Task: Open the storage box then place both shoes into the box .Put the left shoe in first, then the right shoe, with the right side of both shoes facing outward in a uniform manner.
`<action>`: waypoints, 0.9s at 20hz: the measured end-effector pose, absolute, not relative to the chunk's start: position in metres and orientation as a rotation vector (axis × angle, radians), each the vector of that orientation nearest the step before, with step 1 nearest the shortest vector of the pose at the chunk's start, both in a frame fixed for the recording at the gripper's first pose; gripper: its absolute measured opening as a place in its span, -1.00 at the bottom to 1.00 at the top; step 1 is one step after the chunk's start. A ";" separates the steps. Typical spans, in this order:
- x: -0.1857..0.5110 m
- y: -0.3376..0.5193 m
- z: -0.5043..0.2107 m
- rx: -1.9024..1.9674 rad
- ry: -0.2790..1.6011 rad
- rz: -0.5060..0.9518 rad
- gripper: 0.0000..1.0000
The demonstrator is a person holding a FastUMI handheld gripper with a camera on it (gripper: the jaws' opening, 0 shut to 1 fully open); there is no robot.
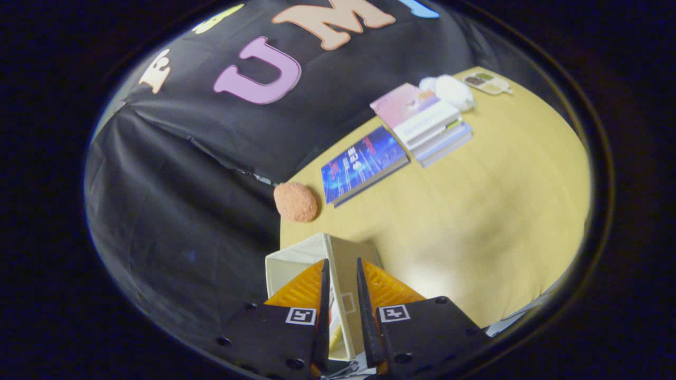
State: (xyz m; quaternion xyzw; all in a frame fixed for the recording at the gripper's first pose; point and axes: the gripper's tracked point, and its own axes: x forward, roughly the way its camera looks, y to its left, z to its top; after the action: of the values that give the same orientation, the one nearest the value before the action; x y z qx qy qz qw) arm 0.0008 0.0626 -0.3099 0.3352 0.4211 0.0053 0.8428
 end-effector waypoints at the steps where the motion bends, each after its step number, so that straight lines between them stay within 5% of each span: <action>1: 0.009 0.050 -0.295 0.667 0.837 0.002 -0.42; 18: 0.042 -0.030 -0.059 0.231 0.215 -0.098 -0.43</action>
State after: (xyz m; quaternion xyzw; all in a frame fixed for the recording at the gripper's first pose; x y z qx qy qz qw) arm 0.0423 -0.0296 -0.0591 0.1148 0.1068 -0.0486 0.9864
